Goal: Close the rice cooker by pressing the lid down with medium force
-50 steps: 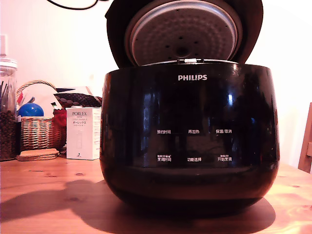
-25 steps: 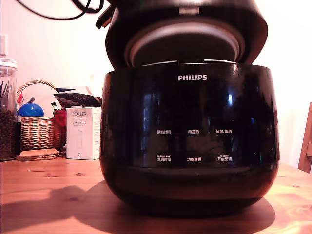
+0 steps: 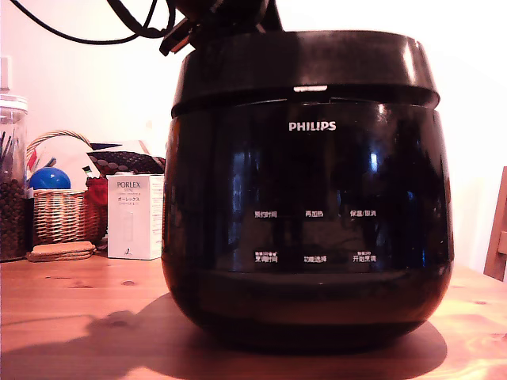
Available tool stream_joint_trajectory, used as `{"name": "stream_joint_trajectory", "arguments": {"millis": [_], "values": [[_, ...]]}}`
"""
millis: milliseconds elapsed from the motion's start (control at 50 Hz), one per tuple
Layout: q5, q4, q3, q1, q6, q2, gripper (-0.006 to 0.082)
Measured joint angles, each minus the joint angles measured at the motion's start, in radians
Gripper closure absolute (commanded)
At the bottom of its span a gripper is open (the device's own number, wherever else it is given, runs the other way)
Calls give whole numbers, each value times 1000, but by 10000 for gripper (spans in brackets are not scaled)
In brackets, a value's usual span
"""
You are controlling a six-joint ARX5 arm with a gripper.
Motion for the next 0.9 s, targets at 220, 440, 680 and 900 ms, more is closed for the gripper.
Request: {"name": "stream_joint_trajectory", "arguments": {"millis": [220, 440, 680, 900], "values": [[-16, 137, -99, -7, 0, -27, 787], [-64, 257, -175, -14, 0, -41, 787], [-88, 353, -250, -40, 8, -48, 787], [-131, 386, -279, -78, 23, -48, 787]]}}
